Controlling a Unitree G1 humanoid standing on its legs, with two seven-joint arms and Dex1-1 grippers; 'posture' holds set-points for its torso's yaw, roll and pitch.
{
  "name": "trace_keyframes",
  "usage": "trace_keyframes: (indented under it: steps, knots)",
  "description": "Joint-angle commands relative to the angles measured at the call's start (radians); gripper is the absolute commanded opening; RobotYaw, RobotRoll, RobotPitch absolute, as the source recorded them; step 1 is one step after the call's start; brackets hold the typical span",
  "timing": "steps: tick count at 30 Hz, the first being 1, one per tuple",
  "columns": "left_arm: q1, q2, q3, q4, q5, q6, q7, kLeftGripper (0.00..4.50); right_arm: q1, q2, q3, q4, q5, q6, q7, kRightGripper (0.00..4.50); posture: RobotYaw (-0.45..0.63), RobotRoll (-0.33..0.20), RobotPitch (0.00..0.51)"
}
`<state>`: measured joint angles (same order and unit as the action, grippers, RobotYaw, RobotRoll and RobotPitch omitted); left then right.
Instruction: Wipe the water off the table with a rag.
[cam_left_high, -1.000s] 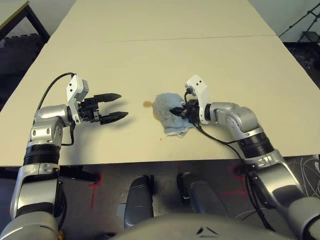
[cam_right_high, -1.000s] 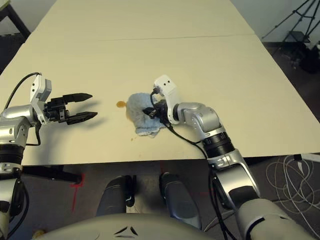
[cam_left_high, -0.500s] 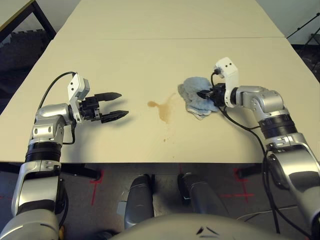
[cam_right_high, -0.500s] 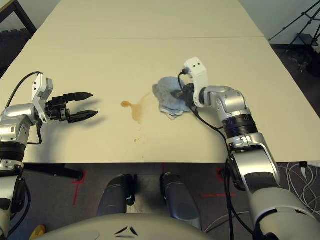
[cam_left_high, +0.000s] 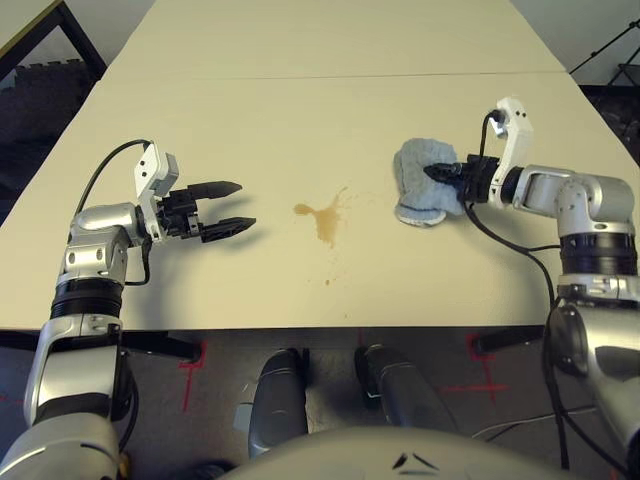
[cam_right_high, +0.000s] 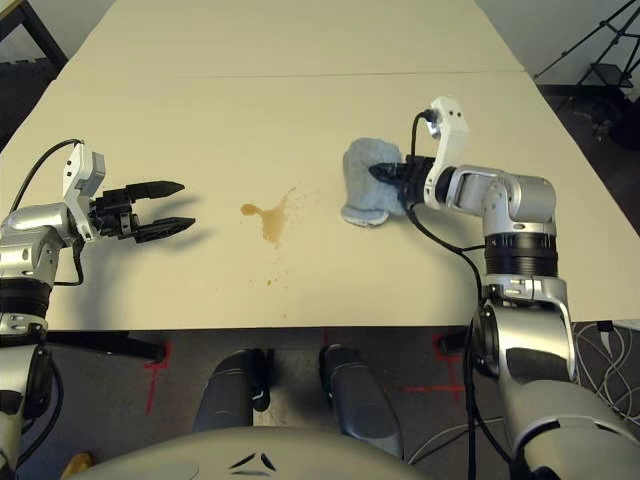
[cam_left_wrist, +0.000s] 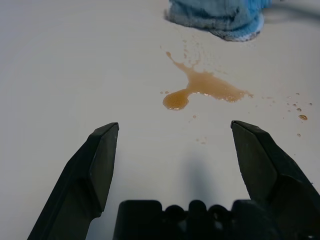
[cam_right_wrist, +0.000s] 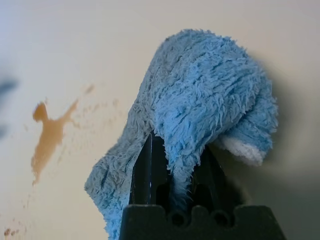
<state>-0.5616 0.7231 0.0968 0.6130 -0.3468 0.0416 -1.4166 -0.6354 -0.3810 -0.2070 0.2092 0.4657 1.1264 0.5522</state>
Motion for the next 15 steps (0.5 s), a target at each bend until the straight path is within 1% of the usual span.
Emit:
trace_keyframes:
  steps: [1, 9, 15]
  knots:
    - [-0.007, 0.005, -0.011, 0.023, 0.018, -0.012, -0.012, 4.50, 0.040, 0.037, 0.007, -0.065, 0.021, 0.028, -0.038, 0.15, -0.24, 0.000, 0.137]
    - [-0.006, 0.018, -0.014, 0.042, 0.029, -0.027, -0.035, 4.50, 0.095, 0.155, 0.060, -0.122, 0.026, 0.047, -0.090, 0.15, -0.23, 0.000, 0.138]
    - [-0.001, 0.021, -0.013, 0.040, 0.033, -0.027, -0.048, 4.50, 0.083, 0.215, 0.115, -0.116, 0.013, 0.035, -0.093, 0.14, -0.22, 0.000, 0.140]
